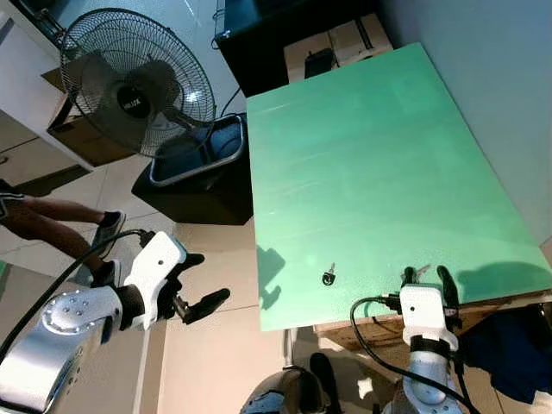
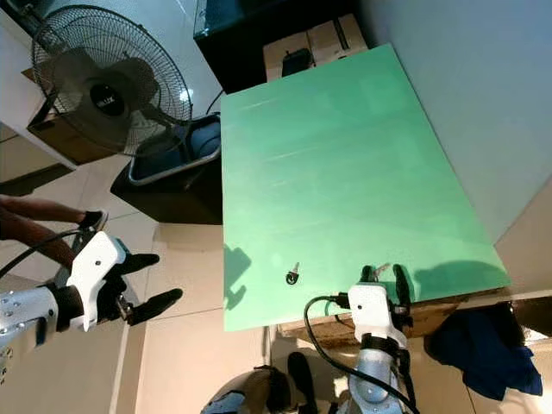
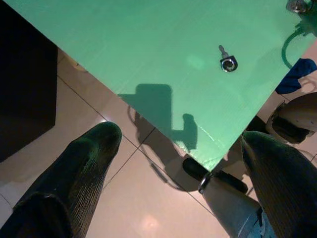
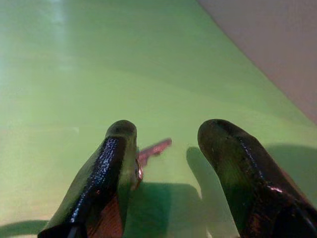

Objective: Hang keys on a hook

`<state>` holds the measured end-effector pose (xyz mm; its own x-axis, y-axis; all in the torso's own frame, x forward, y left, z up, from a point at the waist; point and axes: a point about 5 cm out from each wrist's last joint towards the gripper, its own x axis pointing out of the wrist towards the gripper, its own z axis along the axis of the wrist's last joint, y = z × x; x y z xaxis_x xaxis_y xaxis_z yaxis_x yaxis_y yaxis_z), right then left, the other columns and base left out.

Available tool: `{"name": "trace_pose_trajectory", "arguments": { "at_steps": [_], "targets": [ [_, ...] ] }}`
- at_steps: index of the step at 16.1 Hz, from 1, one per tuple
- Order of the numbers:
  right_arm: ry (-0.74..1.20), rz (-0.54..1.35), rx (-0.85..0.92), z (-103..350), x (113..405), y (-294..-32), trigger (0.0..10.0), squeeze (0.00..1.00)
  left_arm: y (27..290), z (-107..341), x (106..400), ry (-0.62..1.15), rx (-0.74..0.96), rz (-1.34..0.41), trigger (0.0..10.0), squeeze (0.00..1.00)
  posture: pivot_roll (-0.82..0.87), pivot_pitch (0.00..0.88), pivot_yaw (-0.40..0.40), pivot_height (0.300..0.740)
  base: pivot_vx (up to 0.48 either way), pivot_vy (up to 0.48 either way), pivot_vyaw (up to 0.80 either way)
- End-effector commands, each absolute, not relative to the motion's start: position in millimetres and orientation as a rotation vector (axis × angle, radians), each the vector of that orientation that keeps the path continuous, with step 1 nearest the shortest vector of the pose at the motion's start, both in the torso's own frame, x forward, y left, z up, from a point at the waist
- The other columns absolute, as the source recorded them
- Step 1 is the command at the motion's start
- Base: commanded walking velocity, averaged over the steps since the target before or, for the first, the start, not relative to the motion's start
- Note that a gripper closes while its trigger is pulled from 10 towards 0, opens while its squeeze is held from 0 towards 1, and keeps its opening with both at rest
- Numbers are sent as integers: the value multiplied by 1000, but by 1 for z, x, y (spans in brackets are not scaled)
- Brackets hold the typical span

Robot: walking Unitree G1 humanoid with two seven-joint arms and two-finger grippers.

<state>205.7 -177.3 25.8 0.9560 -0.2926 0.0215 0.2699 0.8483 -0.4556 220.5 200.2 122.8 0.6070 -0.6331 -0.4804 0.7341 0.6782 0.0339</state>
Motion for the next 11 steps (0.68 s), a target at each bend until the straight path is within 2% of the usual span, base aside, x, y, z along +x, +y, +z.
{"name": "trace_pose_trajectory", "arguments": {
  "at_steps": [1, 8, 9, 10, 11],
  "targets": [
    [70, -261, -468, 19, 203, -171, 10000, 0, 211, 124, 218, 481, 248, -762, 10000, 0, -15, 275, 400, 740, 0, 0, 0],
    [117, -220, -492, 8, 202, -173, 10000, 0, 212, 125, 213, 492, 247, -753, 10000, 0, -1, 288, 400, 740, 0, 0, 0],
    [122, -221, -489, 7, 201, -173, 10000, 859, 212, 125, 212, 493, 247, -753, 10000, 0, -2, 289, 400, 740, 0, 0, 0],
    [122, -211, -472, 7, 201, -173, 10000, 1000, 212, 125, 212, 494, 247, -753, 10000, 0, -2, 289, 400, 740, 0, 0, 0],
    [125, -212, -467, 6, 200, -173, 10000, 1000, 212, 125, 212, 495, 246, -754, 10000, 0, -3, 292, 400, 740, 0, 0, 0]
  ]
}}
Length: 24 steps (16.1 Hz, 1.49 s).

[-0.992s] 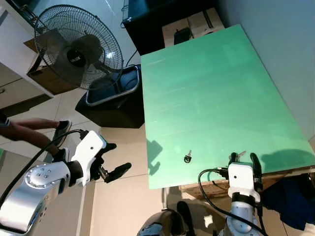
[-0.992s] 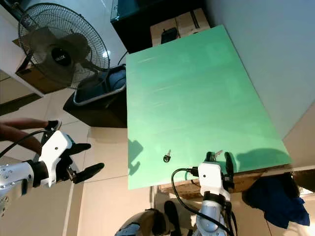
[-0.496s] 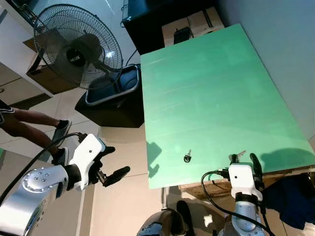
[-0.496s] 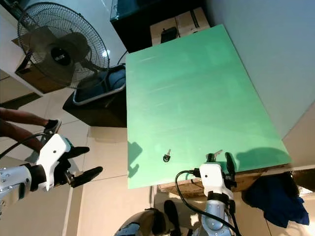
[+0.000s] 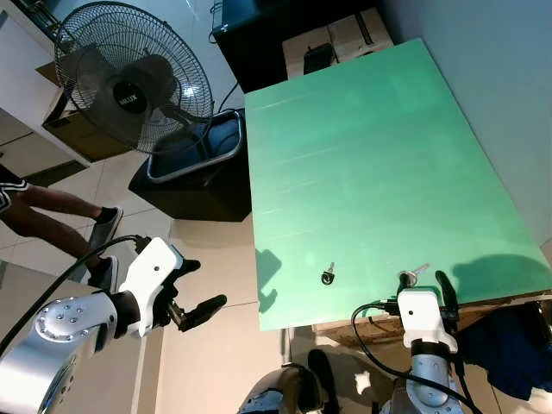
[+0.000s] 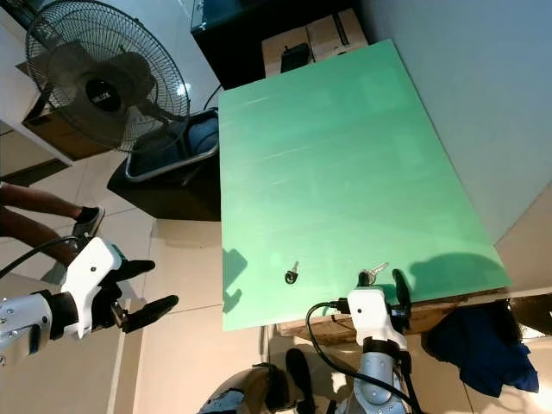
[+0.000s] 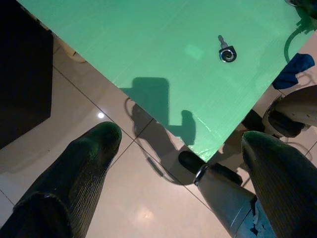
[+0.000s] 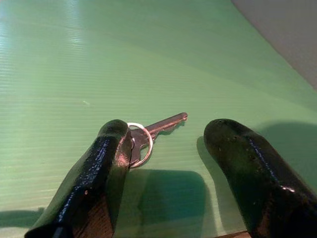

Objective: Hang keys on a hook

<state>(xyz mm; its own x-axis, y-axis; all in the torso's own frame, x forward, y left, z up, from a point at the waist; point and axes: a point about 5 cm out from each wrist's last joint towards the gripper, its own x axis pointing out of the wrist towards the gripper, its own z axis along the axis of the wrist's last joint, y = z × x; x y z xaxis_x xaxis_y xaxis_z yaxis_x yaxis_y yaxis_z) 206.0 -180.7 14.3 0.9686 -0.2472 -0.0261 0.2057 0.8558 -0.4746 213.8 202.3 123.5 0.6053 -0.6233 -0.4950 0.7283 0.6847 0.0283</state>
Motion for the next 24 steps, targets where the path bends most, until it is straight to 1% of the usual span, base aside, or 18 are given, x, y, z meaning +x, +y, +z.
{"name": "trace_pose_trajectory", "arguments": {
  "at_steps": [1, 7, 8, 9, 10, 11, 12, 14, 15, 16, 18, 19, 20, 21, 22, 23, 24],
  "targets": [
    [130, -211, -468, 5, 199, -173, 10000, 1000, 212, 125, 212, 497, 246, -756, 10000, 0, -3, 292, 400, 740, 0, 0, 0],
    [152, -222, -475, 2, 196, -177, 10000, 1000, 208, 123, 213, 496, 239, -760, 10000, 0, -11, 293, 400, 740, 0, 0, 0],
    [164, -274, -437, 5, 197, -180, 10000, 0, 205, 120, 217, 484, 231, -748, 10000, 0, -22, 281, 400, 740, 0, 0, 0],
    [167, -302, -404, 7, 197, -182, 10000, 0, 202, 117, 220, 479, 226, -738, 10000, 0, -43, 261, 400, 740, 0, 0, 0],
    [157, -335, -297, 17, 194, -177, 10000, 0, 197, 114, 225, 455, 216, -728, 10000, 0, -61, 241, 400, 740, 0, 0, 0],
    [174, -360, -185, 22, 190, -172, 10000, 0, 188, 109, 232, 424, 199, -716, 10000, 0, -95, 206, 375, 740, 0, 0, 0],
    [214, -371, -88, 22, 189, -168, 10000, 0, 176, 101, 244, 393, 183, -696, 10000, 0, -144, 152, 307, 740, 0, 0, 0],
    [305, -358, 51, 26, 182, -160, 10000, 0, 158, 89, 264, 361, 125, -632, 10000, 0, -199, 74, 231, 740, 0, 0, 0],
    [323, -344, 74, 34, 181, -160, 10000, 0, 153, 86, 274, 343, 86, -599, 10000, 0, -223, 31, 189, 740, 0, 0, 0],
    [325, -333, 67, 38, 184, -164, 10000, 0, 148, 83, 281, 332, 66, -569, 10000, 0, -235, 0, 157, 740, 0, 0, 0],
    [202, -259, 20, 68, 196, -163, 10000, 0, 148, 91, 298, 257, 16, -478, 10000, 0, -256, 0, 98, 740, 0, 0, 0],
    [142, -227, -24, 77, 204, -165, 10000, 0, 149, 96, 303, 225, -17, -439, 10000, 0, -258, 0, 76, 740, 0, 0, 0],
    [64, -207, -73, 89, 215, -172, 10000, 0, 158, 104, 308, 171, -67, -373, 10000, 0, -252, 0, 68, 740, 0, 0, 0],
    [57, -194, -92, 91, 220, -178, 10000, 0, 164, 107, 306, 150, -101, -348, 10000, 0, -246, 0, 65, 740, 0, 0, 0],
    [73, -193, -80, 92, 223, -183, 10000, 0, 163, 104, 304, 140, -114, -351, 10000, 0, -241, 0, 62, 740, 0, 0, 0],
    [100, -187, -88, 90, 228, -185, 10000, 0, 161, 90, 301, 166, -120, -345, 10000, 0, -233, 0, 57, 740, 0, 0, 0],
    [106, -184, -75, 90, 229, -185, 10000, 0, 158, 86, 300, 173, -111, -350, 10000, 0, -233, 0, 59, 740, 0, 0, 0]
  ]
}}
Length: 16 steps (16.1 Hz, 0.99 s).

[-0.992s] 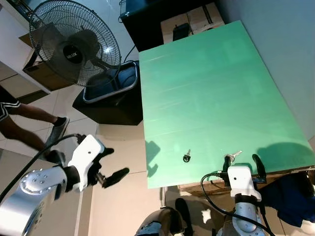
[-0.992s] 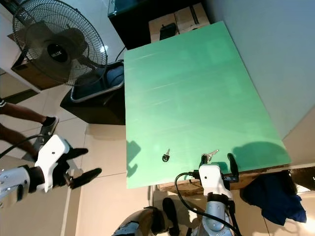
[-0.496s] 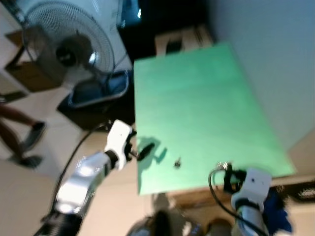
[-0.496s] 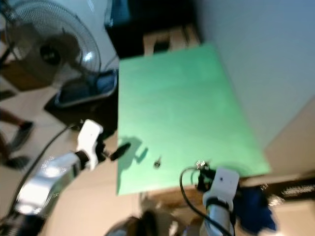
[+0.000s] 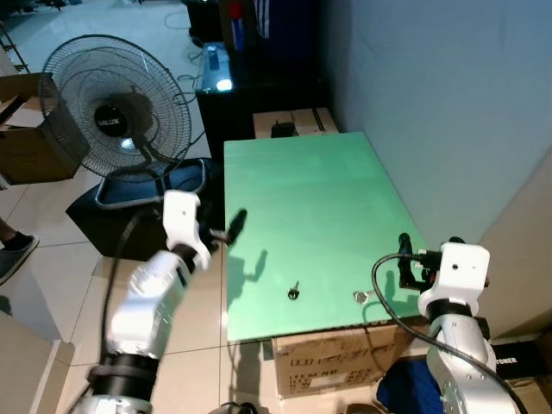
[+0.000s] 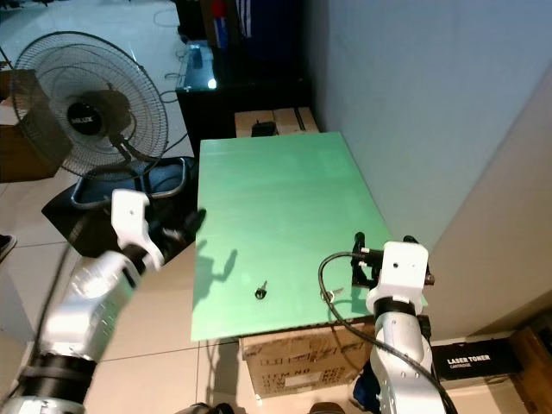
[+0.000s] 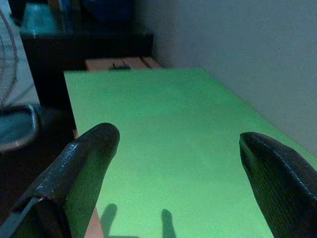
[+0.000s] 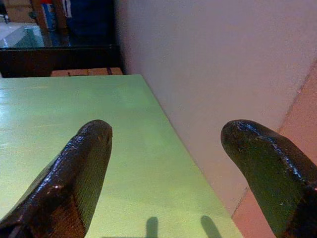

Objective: Hang keys on a hook

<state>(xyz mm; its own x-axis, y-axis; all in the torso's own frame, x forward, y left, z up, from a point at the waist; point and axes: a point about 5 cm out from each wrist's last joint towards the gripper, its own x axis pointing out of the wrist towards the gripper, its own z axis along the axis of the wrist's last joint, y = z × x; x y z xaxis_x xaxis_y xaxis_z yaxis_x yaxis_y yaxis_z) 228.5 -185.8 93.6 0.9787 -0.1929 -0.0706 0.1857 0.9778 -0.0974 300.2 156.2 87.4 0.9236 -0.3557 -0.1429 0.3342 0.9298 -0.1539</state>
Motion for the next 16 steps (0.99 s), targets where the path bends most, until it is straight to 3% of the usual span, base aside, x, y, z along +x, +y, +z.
{"name": "trace_pose_trajectory", "arguments": {
  "at_steps": [1, 5, 16],
  "targets": [
    [118, -169, -76, 87, 230, -182, 10000, 0, 151, 84, 299, 179, -99, -365, 10000, 0, -232, 0, 64, 740, 0, 0, 0],
    [141, -190, -65, 79, 230, -182, 10000, 0, 139, 89, 305, 161, -31, -424, 10000, 0, -242, 0, 122, 740, 0, 0, 0],
    [170, -176, -102, 68, 239, -182, 10000, 0, 123, 94, 315, 157, -20, -477, 10000, 0, -234, 0, 147, 740, 0, 0, 0]
  ]
}}
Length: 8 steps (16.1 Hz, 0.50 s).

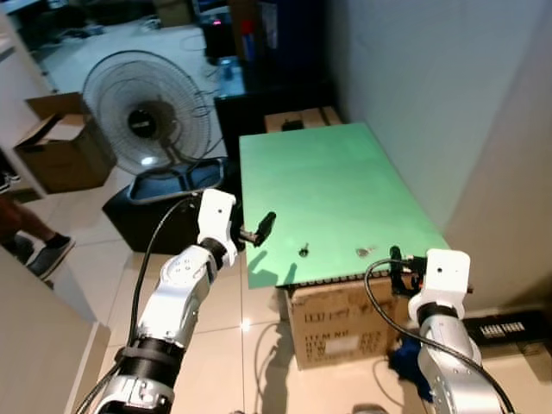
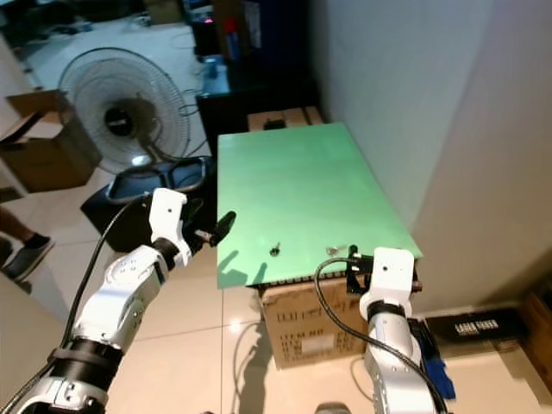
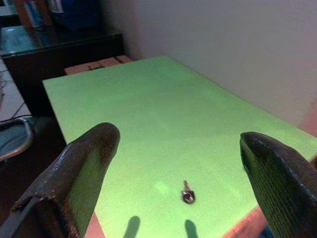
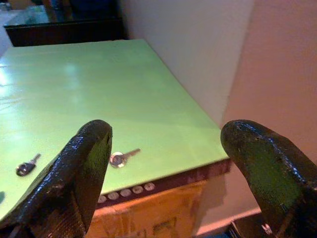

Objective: Hang keys on a hook

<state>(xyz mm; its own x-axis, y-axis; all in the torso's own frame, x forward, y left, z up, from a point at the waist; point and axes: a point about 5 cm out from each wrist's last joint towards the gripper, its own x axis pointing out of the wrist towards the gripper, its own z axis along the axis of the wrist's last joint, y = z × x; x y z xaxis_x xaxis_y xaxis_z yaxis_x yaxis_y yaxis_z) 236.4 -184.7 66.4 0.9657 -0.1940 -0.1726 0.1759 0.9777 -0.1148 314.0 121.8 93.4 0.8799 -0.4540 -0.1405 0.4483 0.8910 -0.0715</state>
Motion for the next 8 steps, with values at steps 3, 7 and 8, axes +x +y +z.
{"name": "trace_pose_trajectory", "arguments": {
  "at_steps": [3, 7, 8],
  "targets": [
    [178, -168, -128, 66, 241, -182, 10000, 0, 121, 94, 317, 155, -6, -493, 10000, 0, -238, 0, 155, 740, 0, 0, 0],
    [156, -178, -102, 68, 244, -181, 10000, 0, 118, 95, 319, 156, 33, -510, 10000, 0, -240, 0, 164, 740, 0, 0, 0],
    [156, -182, -103, 68, 245, -182, 10000, 0, 117, 96, 320, 153, 51, -517, 10000, 0, -245, 0, 170, 740, 0, 0, 0]
  ]
}}
